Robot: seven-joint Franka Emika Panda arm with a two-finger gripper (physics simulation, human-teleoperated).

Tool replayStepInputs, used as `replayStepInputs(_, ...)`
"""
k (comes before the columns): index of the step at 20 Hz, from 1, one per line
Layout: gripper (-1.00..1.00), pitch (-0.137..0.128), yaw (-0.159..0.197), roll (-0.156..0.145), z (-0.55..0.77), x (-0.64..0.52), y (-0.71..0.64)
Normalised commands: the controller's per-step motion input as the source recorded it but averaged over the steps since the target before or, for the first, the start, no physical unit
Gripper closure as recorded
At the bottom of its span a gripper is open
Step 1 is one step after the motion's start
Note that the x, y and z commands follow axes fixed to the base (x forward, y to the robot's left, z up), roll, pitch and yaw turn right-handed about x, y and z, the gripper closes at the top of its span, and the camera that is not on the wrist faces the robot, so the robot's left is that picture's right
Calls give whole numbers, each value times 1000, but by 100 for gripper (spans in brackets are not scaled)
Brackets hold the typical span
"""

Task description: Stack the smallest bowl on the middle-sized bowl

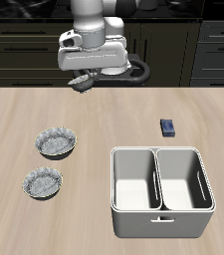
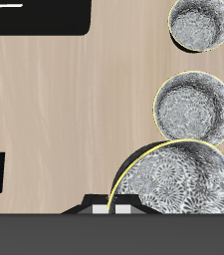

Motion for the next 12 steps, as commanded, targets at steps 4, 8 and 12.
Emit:
replayStepInputs(4,100,-4,18,-13,17,175,-383)
replayStepInputs(8,100,17,-15,-40,69,212,-566)
replayStepInputs(12,100,31,-41,-4,112,134,-406)
